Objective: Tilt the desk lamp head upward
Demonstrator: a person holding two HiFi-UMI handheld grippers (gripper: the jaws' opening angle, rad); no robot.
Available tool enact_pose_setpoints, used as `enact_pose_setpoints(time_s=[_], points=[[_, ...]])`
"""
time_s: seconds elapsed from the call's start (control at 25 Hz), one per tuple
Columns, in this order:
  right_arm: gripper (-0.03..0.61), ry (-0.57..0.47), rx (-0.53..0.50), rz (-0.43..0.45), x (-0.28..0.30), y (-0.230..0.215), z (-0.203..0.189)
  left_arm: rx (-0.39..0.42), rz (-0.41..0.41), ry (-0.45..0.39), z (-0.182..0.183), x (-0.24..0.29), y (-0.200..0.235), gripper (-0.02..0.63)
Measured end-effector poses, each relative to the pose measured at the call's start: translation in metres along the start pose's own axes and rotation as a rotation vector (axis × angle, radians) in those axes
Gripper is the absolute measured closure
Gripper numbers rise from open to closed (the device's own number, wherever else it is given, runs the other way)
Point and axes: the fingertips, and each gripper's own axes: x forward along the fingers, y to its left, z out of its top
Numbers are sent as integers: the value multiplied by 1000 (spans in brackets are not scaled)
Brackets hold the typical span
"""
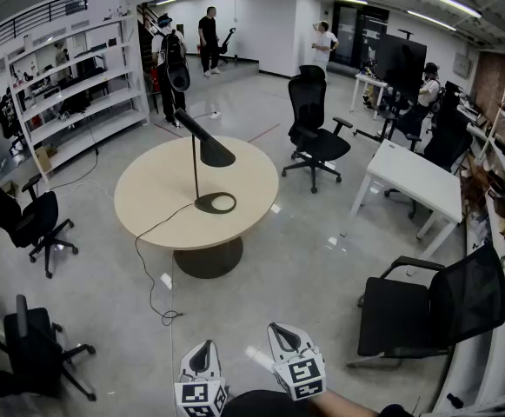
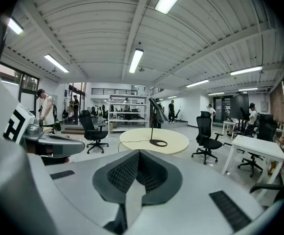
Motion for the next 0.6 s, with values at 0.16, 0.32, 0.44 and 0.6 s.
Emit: enact_pose_setpoints(time_s=[0.16,0.32,0.44,0.6], points=[[563,12,27,-33,25,35,1,-2,-26,14,-4,-7,46,568],[563,39,36,-52,41,59,1,-13,-28,25,-6,-14,82,568],[563,43,20,-58,57,72,10,-27,-30,27,-4,-13,107,568],[563,58,14,-65,79,83,19,-50,-36,44,-3,-6,129,568]])
